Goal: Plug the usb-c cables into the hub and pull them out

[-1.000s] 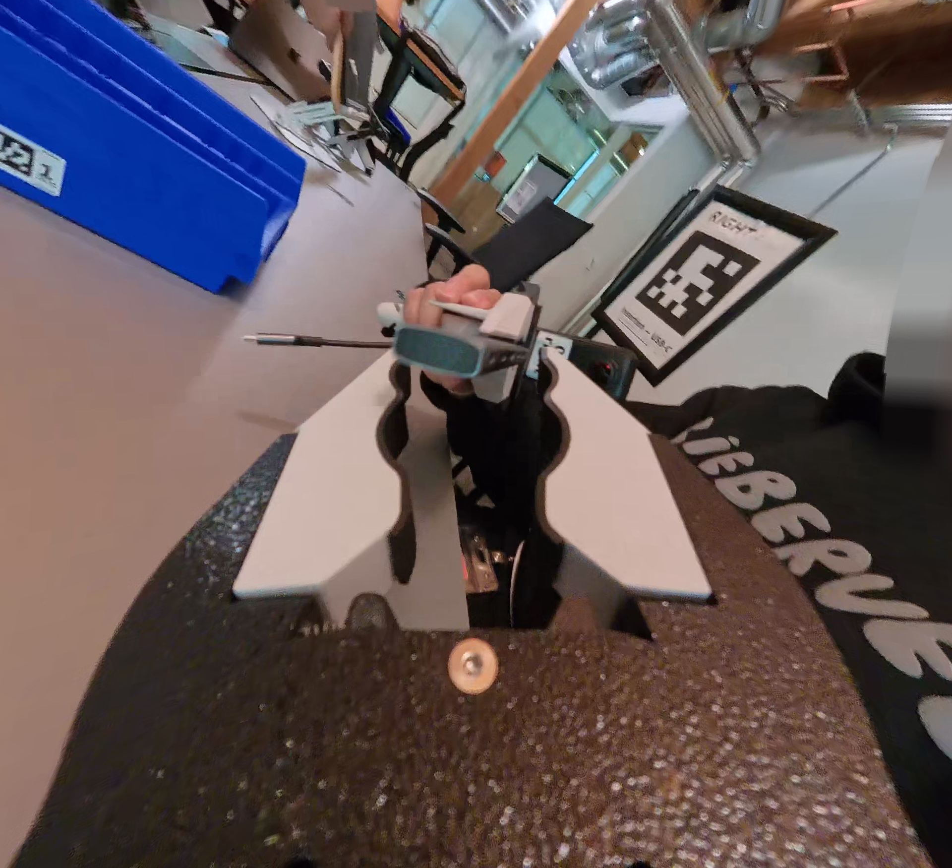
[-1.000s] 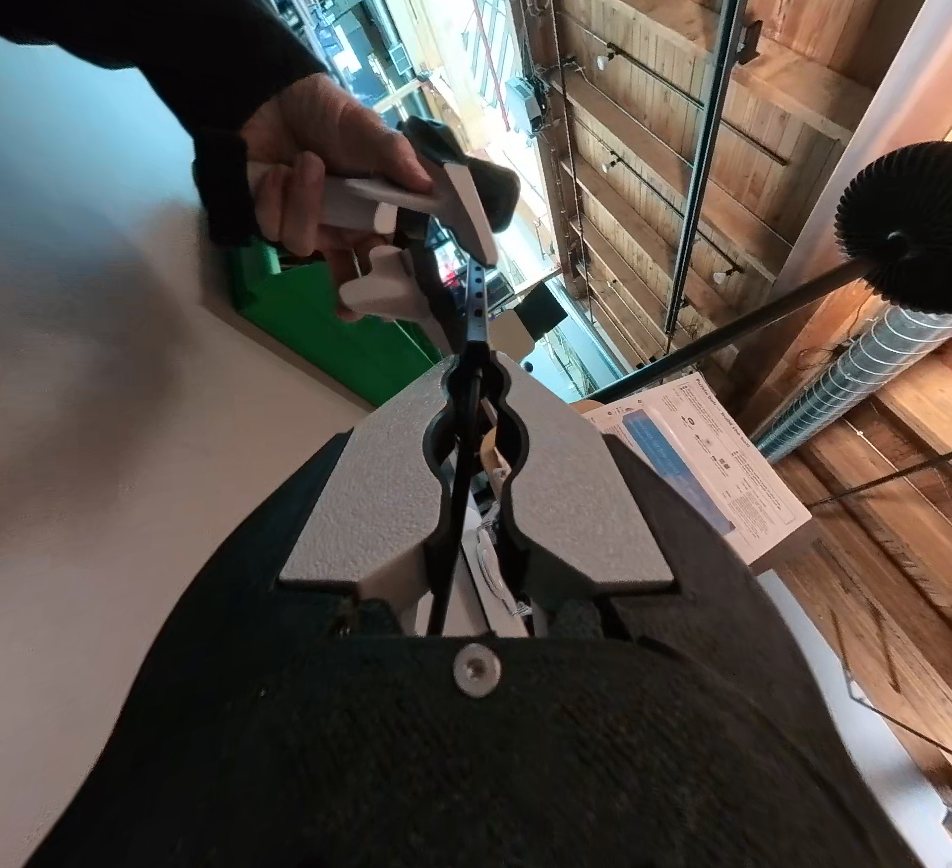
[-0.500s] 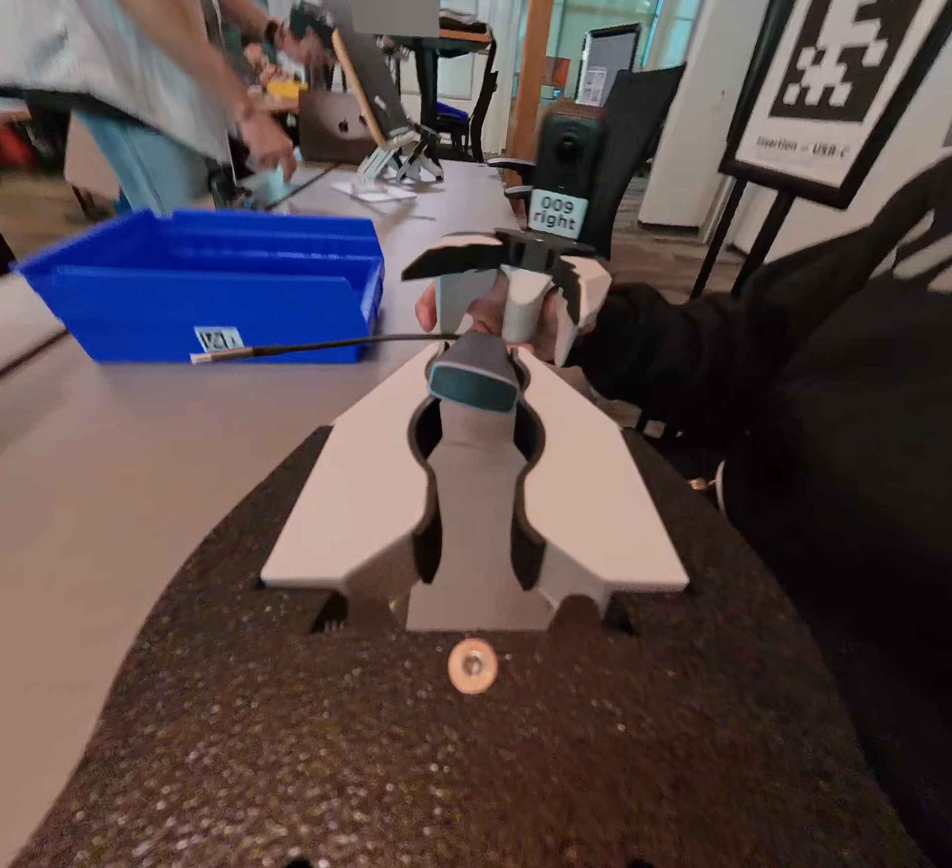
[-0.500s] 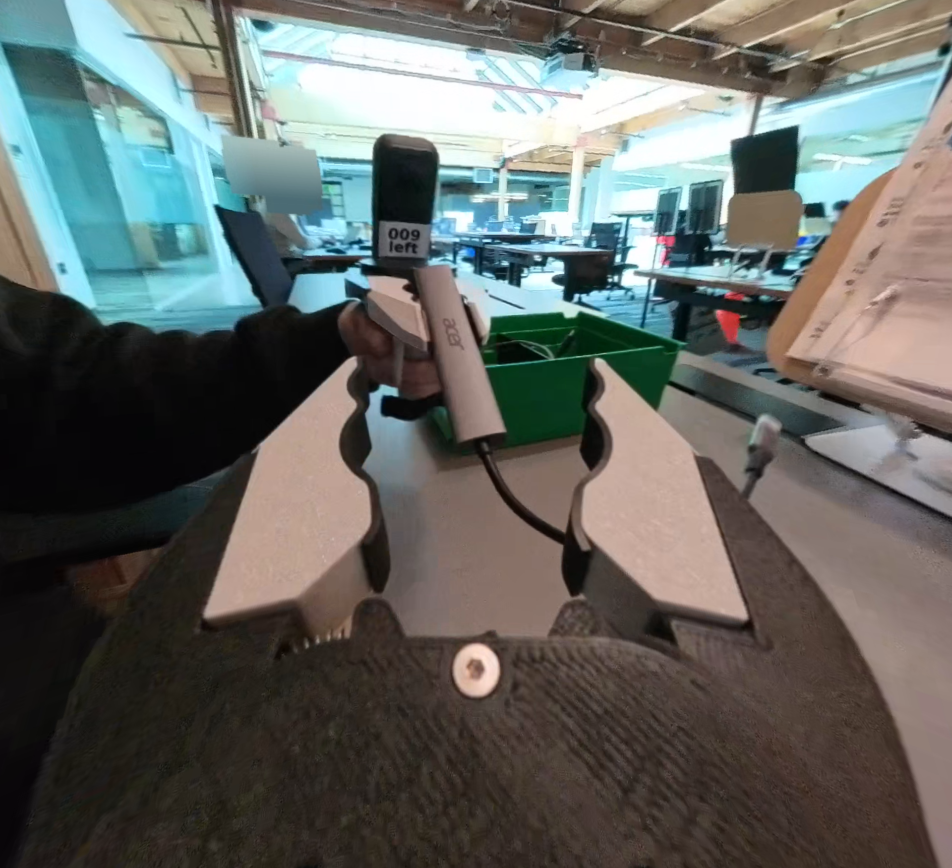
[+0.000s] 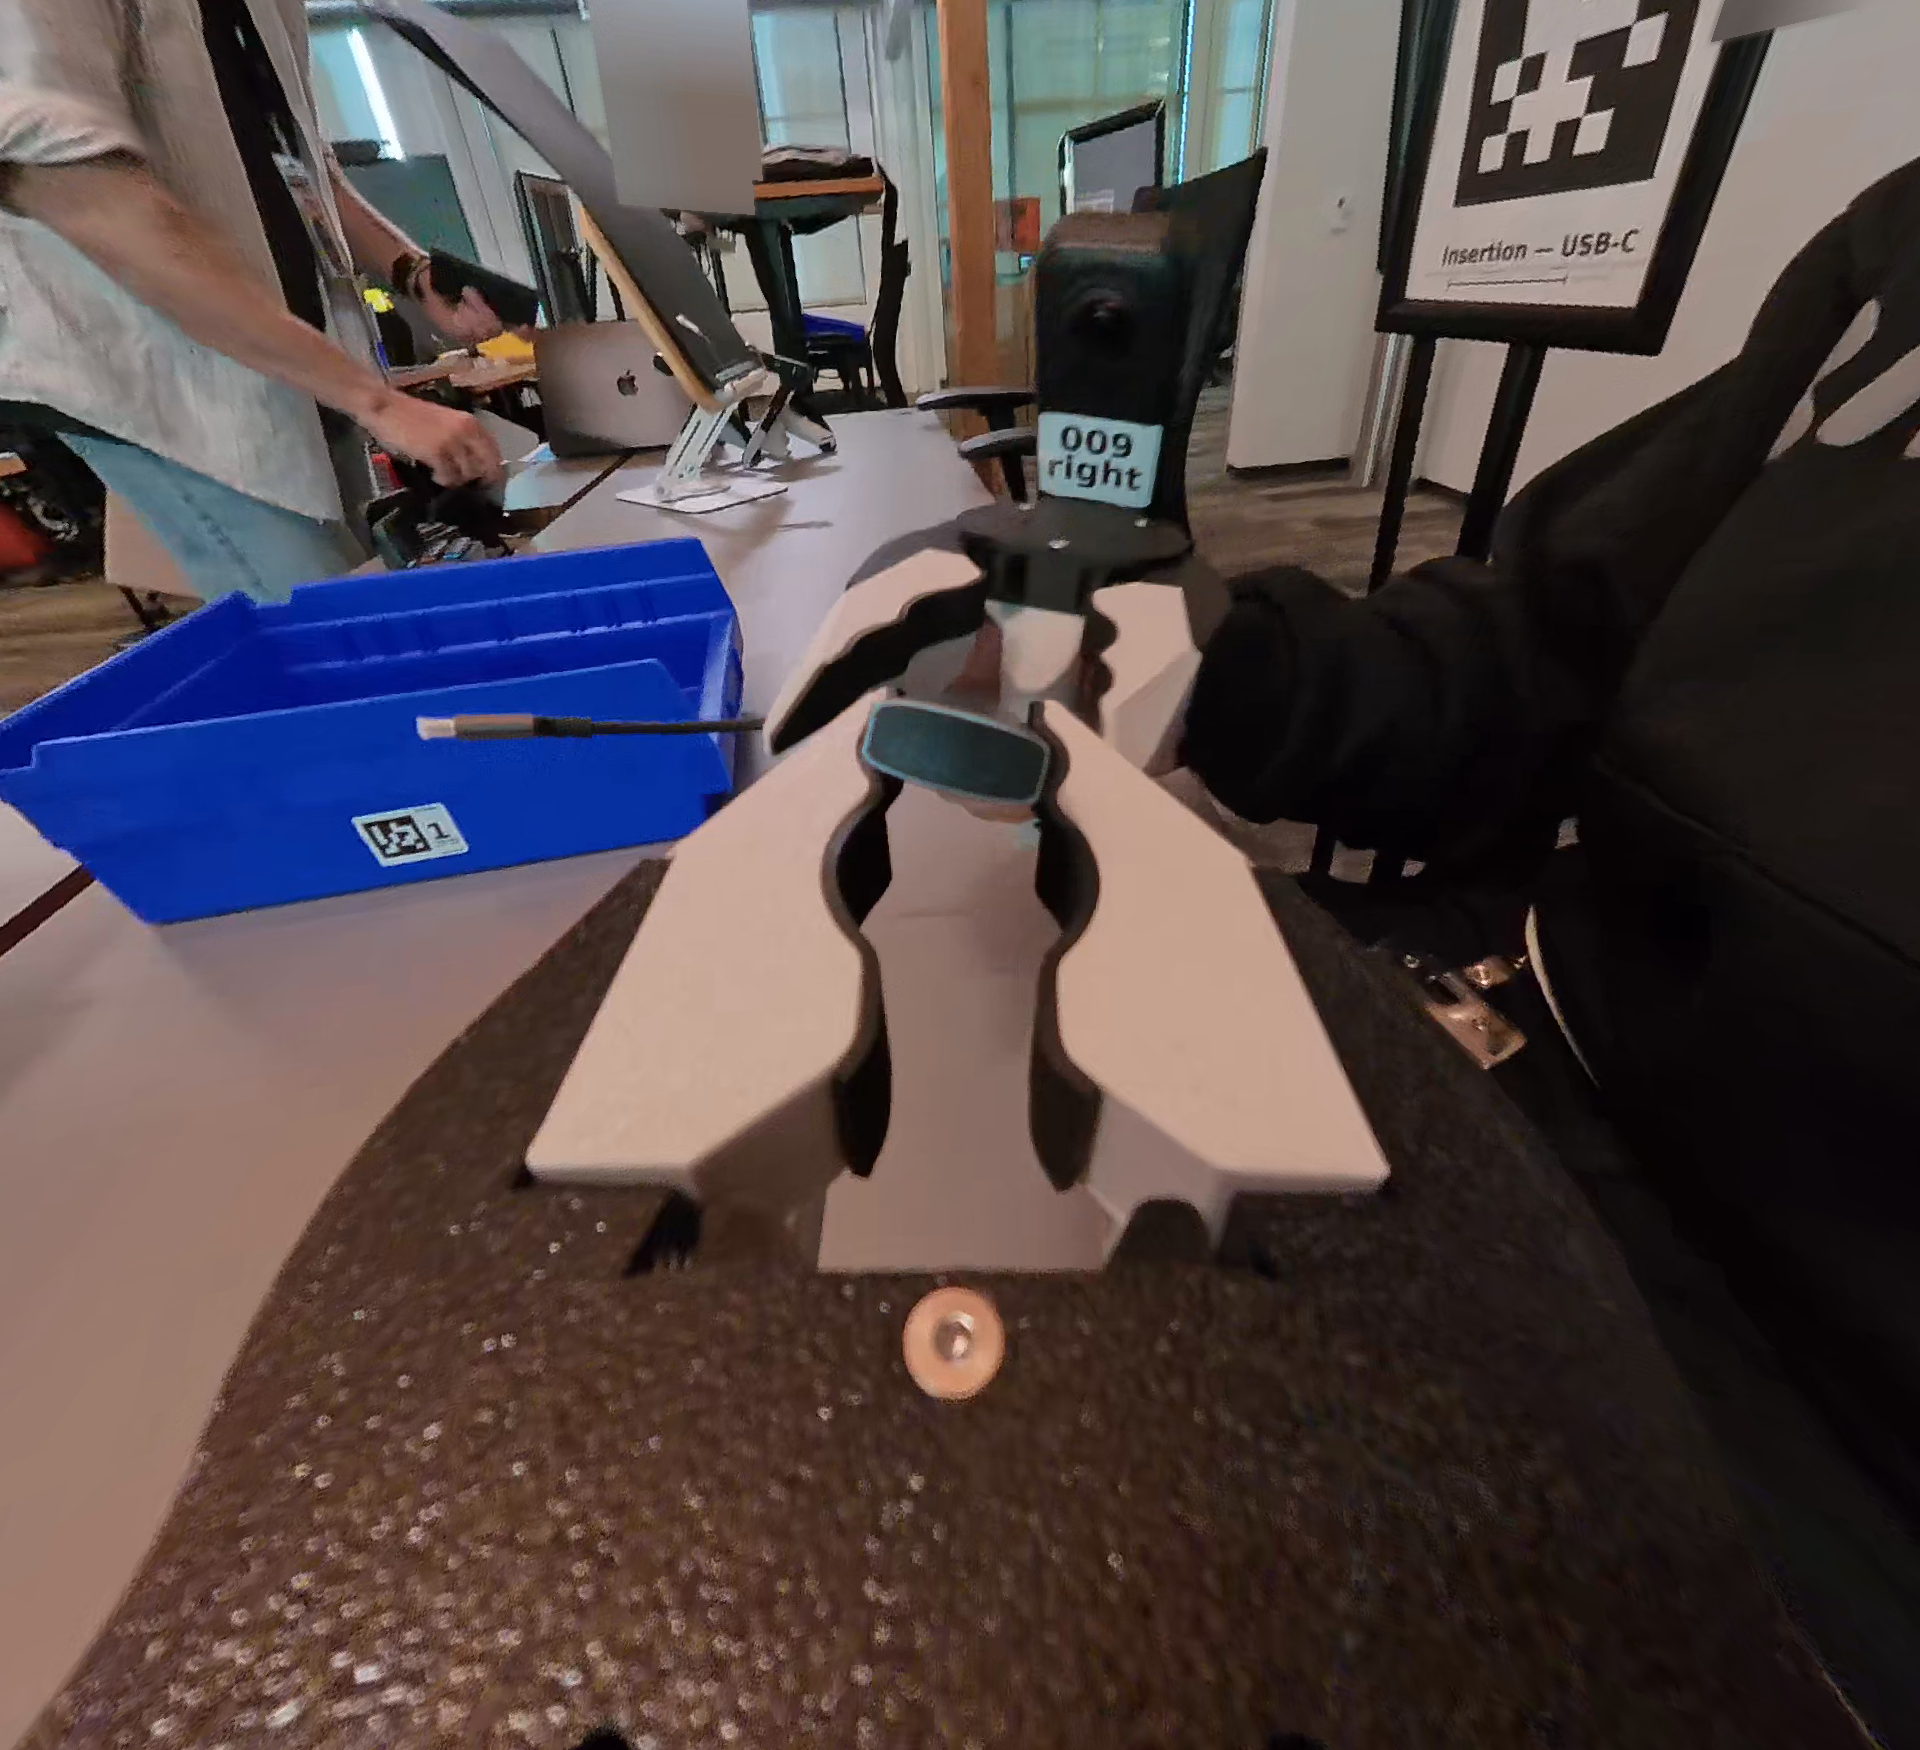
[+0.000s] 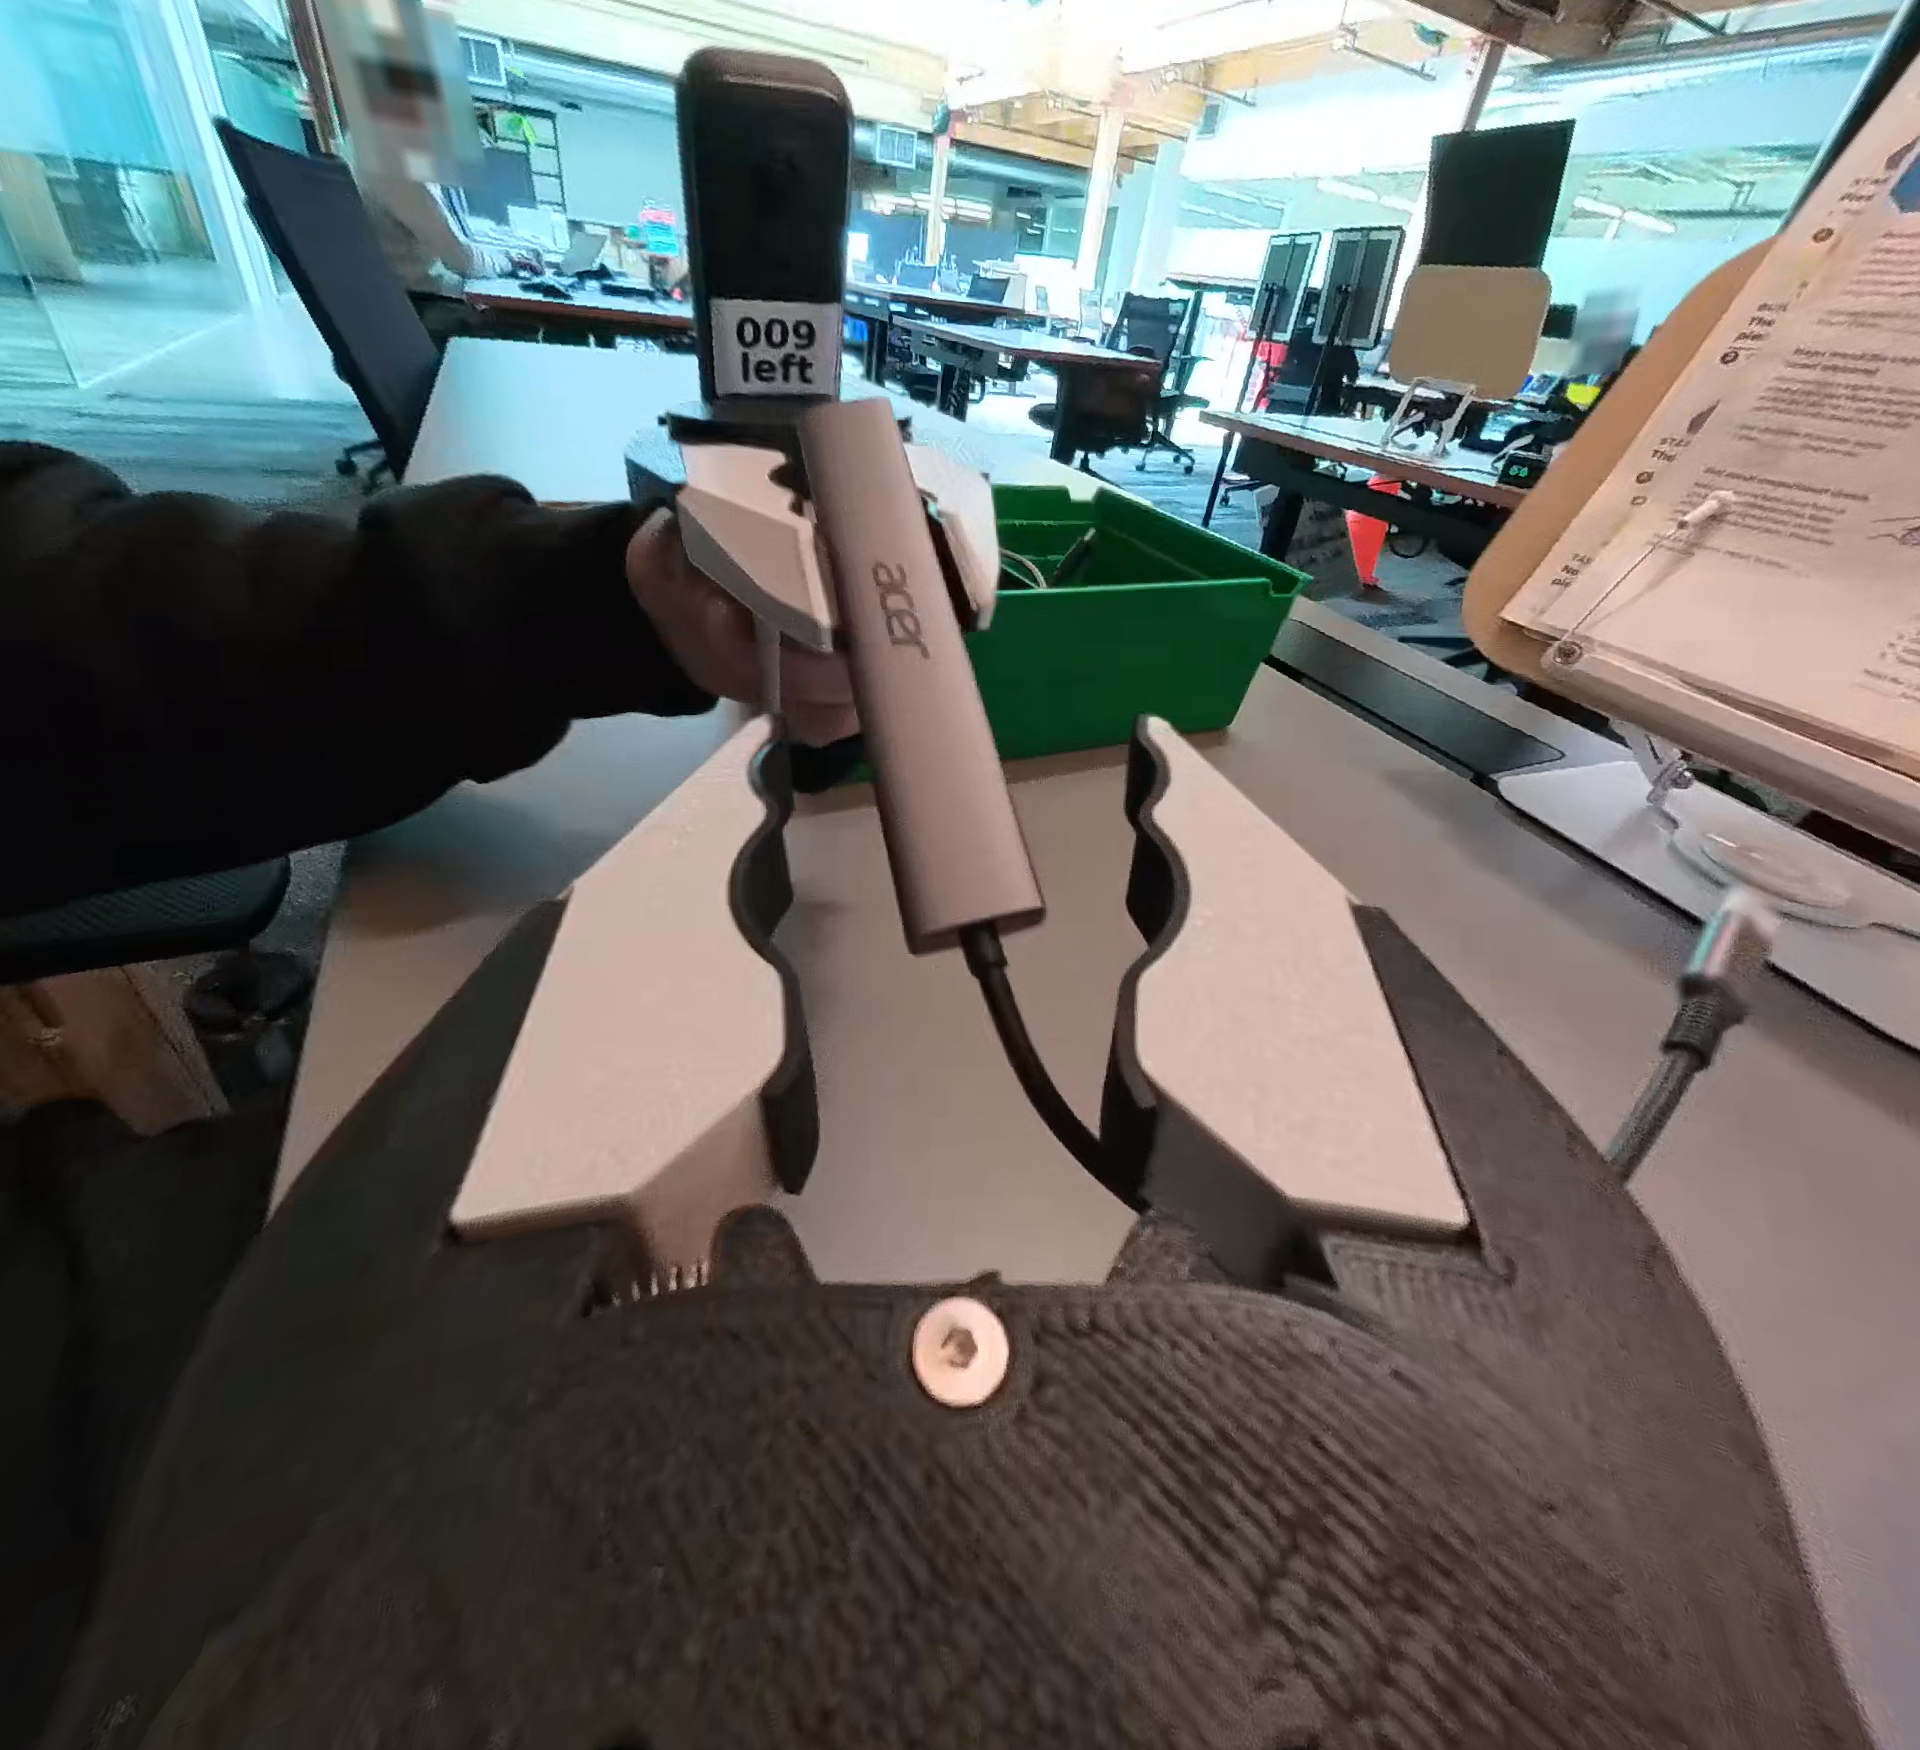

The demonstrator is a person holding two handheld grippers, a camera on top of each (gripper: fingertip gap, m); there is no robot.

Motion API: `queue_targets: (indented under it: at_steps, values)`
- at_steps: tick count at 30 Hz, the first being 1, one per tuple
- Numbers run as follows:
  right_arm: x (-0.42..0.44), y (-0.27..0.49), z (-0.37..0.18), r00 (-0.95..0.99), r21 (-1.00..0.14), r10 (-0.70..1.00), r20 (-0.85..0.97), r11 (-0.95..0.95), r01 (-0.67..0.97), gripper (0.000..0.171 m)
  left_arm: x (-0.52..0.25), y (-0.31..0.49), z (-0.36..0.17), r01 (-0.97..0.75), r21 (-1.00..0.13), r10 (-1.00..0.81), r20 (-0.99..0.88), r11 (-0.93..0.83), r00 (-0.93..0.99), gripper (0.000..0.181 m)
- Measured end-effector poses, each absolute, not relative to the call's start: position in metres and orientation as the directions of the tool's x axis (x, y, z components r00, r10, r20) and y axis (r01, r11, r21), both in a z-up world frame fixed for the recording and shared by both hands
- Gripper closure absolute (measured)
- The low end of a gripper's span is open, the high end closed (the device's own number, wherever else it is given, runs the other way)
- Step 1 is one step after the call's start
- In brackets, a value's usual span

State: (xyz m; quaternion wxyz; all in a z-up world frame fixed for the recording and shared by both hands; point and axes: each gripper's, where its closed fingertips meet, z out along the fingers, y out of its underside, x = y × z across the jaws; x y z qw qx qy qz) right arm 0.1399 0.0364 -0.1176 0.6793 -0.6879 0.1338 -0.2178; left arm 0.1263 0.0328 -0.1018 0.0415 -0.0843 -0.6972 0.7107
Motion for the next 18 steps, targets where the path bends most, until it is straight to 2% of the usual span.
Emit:
queue_targets:
  at_steps: [6,8,11,15,18]
  values:
    - [0.136,0.036,-0.122,0.88,-0.982,-0.44,0.177,-0.023,0.186,0.144,0.125,0.031,-0.101,0.016,-0.998,0.207,-0.027,-0.056,-0.978,0.16]
    - [0.134,0.034,-0.114,0.877,-0.977,-0.447,0.174,0.03,0.21,0.146,0.127,0.03,-0.103,0.007,-0.998,0.206,-0.02,-0.067,-0.978,0.16]
    - [0.131,0.035,-0.109,0.906,-0.981,-0.414,0.085,0.125,0.15,0.149,0.127,0.028,-0.106,-0.017,-0.996,0.216,-0.003,-0.092,-0.976,0.16]
    - [0.134,0.034,-0.113,0.913,-0.987,-0.405,0.057,0.117,0.114,0.149,0.131,0.026,-0.108,-0.044,-0.993,0.209,0.019,-0.114,-0.978,0.16]
    - [0.145,0.026,-0.112,0.864,-0.984,-0.493,0.1,0.081,0.16,0.15,0.144,0.022,-0.11,-0.164,-0.984,0.138,0.154,-0.068,-0.978,0.156]
